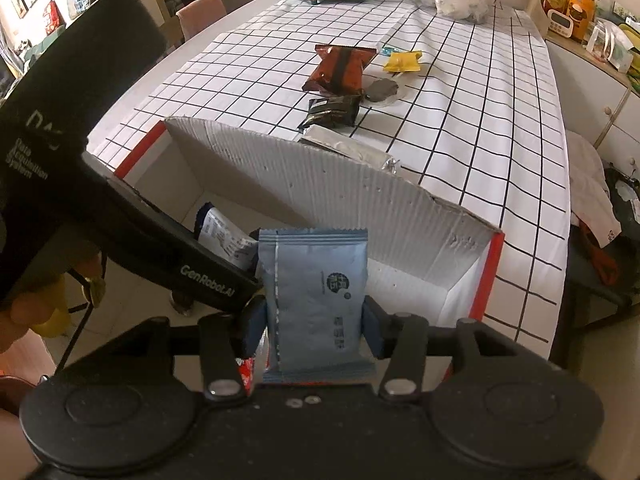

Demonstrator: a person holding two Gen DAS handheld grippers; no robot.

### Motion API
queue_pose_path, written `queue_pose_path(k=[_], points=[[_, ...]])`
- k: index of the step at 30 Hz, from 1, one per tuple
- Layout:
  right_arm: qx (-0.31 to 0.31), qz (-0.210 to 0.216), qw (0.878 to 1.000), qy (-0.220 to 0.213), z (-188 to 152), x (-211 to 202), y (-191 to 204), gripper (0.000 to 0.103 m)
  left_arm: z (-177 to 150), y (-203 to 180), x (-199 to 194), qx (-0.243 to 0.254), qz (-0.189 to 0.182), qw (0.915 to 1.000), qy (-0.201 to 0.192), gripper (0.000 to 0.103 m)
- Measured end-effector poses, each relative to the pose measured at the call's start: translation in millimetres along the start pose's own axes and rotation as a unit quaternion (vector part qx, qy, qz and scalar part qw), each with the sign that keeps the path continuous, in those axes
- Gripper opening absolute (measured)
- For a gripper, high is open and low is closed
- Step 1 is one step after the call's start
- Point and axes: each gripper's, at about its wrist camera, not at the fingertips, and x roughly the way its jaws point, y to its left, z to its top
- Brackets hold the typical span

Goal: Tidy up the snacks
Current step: 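Lower both packets into the box and open both grippers, then move both grippers out of the box back over the table snacks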

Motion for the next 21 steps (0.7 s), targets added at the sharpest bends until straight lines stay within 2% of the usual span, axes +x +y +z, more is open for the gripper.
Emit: queue_pose_path(k=[5,11,15,21], points=[[0.01,0.005,1.0,-0.006,2,-4,-3,0.061,-3,2,-9,-0.001,0.001,0.9999,-0.01,0.062],[0.018,0.015,0.999,-0.023,7,-17,-6,0.066,-7,1,-29,0.01,0.006,0.999,-0.044,0.065],[0.028,0.022,0.999,-0.033,11,-25,-11,0.067,-6,1,-42,0.01,0.01,0.9977,-0.066,0.071],[0.031,0.032,0.998,-0.05,18,-39,-16,0.069,-5,2,-58,0.01,0.006,0.9954,-0.095,0.074]])
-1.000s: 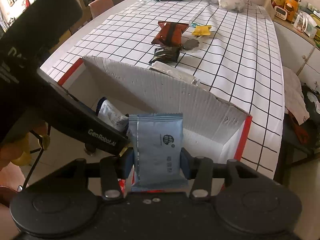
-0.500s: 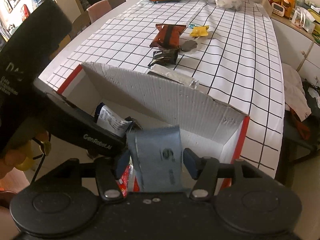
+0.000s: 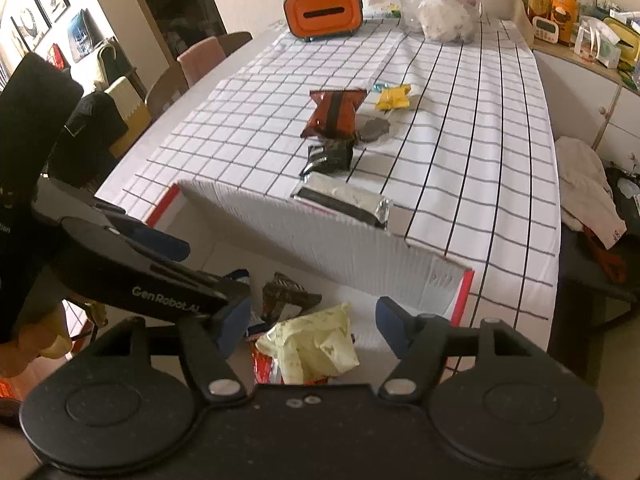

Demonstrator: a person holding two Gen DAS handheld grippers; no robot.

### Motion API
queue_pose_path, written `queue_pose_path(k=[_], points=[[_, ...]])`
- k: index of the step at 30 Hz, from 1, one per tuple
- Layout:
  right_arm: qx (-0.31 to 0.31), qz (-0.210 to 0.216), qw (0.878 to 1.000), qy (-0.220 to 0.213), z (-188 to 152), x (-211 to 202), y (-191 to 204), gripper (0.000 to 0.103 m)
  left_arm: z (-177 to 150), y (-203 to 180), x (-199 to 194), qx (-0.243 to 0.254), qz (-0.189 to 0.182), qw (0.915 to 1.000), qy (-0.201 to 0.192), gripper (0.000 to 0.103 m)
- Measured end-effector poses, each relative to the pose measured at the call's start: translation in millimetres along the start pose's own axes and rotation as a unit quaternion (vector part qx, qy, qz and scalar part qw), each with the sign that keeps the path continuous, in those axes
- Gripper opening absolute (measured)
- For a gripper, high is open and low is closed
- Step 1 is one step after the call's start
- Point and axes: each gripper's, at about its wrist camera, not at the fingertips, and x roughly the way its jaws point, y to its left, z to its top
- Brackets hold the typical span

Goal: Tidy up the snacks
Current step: 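Move both grippers out of the box back over the table snacks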

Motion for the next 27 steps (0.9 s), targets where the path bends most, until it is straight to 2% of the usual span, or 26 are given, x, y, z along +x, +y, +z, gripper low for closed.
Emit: queue_pose_path(k=[2,5,11,15,22,27], points=[[-0.001,0.002,1.0,-0.006,4,-5,0,0.071,1,0,-7,0.002,0.003,0.9998,-0.017,0.075],[-0.005,-0.001,1.0,-0.019,9,-12,-2,0.08,4,1,-17,0.006,0.002,0.9991,-0.042,0.076],[0.0,0.005,0.999,-0.035,29,-23,-9,0.082,16,7,-36,-0.001,-0.001,0.9956,-0.093,0.083],[-0.008,0.0,0.999,-0.048,45,-28,-13,0.095,29,19,-44,-0.017,-0.007,0.9932,-0.115,0.083],[-0.028,-0.012,0.998,-0.06,81,-29,-22,0.096,62,42,-57,-0.034,0.005,0.9885,-0.147,0.083],[-0.037,-0.01,0.998,-0.051,107,-18,-32,0.096,93,55,-57,-0.031,0.028,0.9874,-0.153,0.083]])
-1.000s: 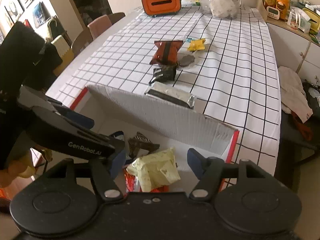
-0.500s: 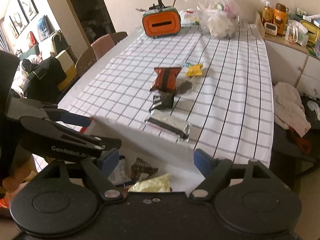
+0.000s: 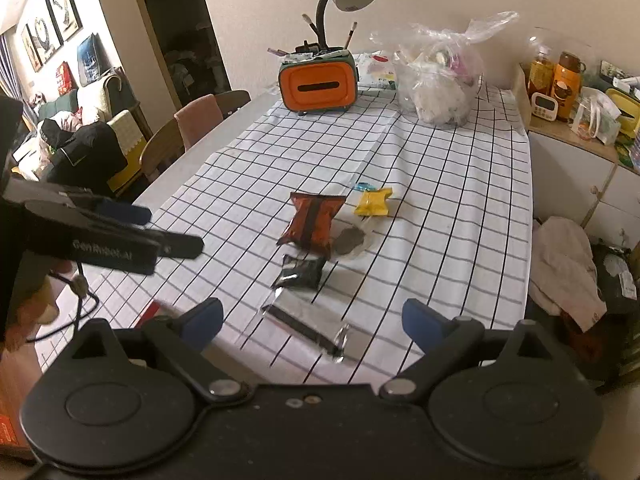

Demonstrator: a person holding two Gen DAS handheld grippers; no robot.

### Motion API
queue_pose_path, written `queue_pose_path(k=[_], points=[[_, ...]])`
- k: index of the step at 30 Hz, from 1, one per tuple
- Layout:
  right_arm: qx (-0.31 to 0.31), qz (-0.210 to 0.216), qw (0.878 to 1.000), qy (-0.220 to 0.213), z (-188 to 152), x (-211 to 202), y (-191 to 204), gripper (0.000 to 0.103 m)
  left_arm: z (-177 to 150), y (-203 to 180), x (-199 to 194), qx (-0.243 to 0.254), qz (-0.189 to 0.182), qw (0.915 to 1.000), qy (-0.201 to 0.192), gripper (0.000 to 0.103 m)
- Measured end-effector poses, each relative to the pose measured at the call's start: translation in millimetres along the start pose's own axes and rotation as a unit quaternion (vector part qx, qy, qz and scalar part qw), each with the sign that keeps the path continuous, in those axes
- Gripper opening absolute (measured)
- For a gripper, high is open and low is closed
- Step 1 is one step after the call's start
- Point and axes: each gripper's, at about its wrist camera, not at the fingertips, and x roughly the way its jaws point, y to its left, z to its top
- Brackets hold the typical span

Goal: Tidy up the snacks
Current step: 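Move both grippers out of the box back over the table snacks, then grasp the red-orange chip bag with the left gripper while the right grasps the yellow packet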

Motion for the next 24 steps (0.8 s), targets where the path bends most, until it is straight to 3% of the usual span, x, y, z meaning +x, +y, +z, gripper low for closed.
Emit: queue_pose_path(k=[14,24], points=[[0.026,-0.039,0.999,0.028,67,62,-48,0.096,67,11,83,-0.012,0.031,0.9973,0.066,0.083],[0.075,-0.068,0.993,0.068,79,126,-80,0.094,77,-7,165,0.007,0.05,0.9931,0.106,0.083]])
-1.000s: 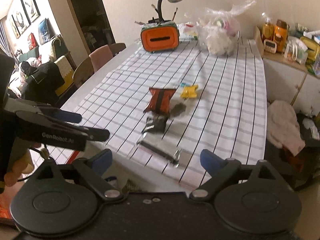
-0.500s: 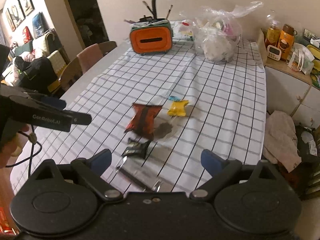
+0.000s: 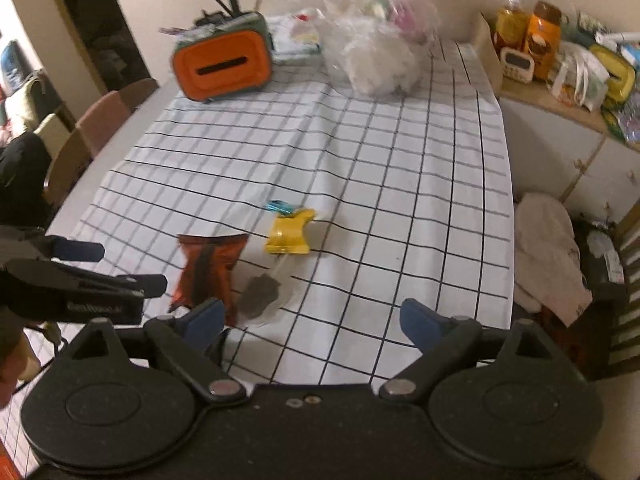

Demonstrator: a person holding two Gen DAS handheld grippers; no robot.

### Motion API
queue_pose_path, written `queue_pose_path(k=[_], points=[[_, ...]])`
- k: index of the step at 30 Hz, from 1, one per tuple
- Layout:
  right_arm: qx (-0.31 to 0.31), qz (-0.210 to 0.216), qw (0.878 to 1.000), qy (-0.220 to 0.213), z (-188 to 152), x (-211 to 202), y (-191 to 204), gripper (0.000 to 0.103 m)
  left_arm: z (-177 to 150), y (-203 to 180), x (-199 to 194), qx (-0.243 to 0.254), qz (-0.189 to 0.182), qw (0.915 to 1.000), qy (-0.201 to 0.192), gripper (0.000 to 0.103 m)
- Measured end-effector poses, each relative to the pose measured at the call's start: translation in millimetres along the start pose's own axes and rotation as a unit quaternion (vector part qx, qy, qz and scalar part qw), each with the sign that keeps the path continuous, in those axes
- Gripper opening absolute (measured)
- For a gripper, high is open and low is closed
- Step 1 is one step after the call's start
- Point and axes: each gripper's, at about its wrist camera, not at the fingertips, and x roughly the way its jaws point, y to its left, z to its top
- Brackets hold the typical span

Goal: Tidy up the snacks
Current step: 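Grasp the red-orange chip bag with the left gripper while the right grasps the yellow packet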

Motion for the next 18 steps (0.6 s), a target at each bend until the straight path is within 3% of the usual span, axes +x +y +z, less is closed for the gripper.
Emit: queue_pose_path(k=[10,18], points=[[0.031,-0.017,0.999,0.029,5,49,-16,0.091,17,-5,57,-0.03,-0.002,0.9989,0.036,0.083],[0.068,-0.016,0.997,0.027,31,77,-23,0.09,21,-1,84,-0.053,-0.007,0.997,0.056,0.083]])
